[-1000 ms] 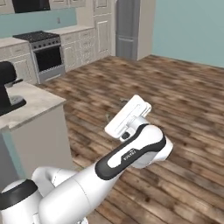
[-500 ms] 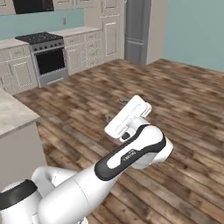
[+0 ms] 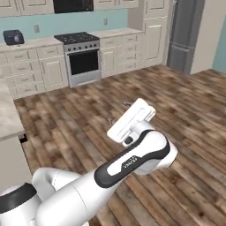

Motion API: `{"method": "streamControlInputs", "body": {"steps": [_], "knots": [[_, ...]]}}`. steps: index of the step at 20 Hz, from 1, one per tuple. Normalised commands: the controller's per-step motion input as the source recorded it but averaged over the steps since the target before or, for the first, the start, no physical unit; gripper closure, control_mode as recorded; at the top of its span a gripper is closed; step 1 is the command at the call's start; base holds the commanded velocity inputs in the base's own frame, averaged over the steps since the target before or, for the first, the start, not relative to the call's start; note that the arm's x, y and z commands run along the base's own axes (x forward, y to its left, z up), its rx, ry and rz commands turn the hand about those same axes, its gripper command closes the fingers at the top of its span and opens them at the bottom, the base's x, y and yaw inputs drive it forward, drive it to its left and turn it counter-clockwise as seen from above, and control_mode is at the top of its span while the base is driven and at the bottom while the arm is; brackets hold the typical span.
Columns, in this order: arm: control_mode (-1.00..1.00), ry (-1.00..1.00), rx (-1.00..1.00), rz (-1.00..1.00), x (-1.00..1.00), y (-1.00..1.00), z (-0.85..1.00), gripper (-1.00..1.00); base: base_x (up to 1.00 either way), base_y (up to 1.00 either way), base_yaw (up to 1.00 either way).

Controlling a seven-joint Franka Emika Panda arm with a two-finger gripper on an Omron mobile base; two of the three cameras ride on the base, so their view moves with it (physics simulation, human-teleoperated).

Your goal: Retrieve the wine glasses from the counter and place one next to each plate.

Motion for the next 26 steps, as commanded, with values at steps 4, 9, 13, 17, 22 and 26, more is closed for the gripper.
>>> {"method": "streamControlInputs", "body": {"steps": [4,9,13,17,22,26], "knots": [[1.00,0.00,0.00,0.00,0.00,0.00,0.00,-1.00,1.00,-0.61,0.61],[1.00,0.00,0.00,0.00,0.00,0.00,0.00,-1.00,1.00,-0.55,0.64],[1.00,0.00,0.00,0.00,0.00,0.00,0.00,-1.00,1.00,-0.62,0.63],[1.00,0.00,0.00,0.00,0.00,0.00,0.00,-1.00,1.00,-0.83,0.46],[1.00,0.00,0.00,0.00,0.00,0.00,0.00,-1.00,1.00,-0.85,0.45],[1.00,0.00,0.00,0.00,0.00,0.00,0.00,-1.00,1.00,-0.65,0.35]]}}
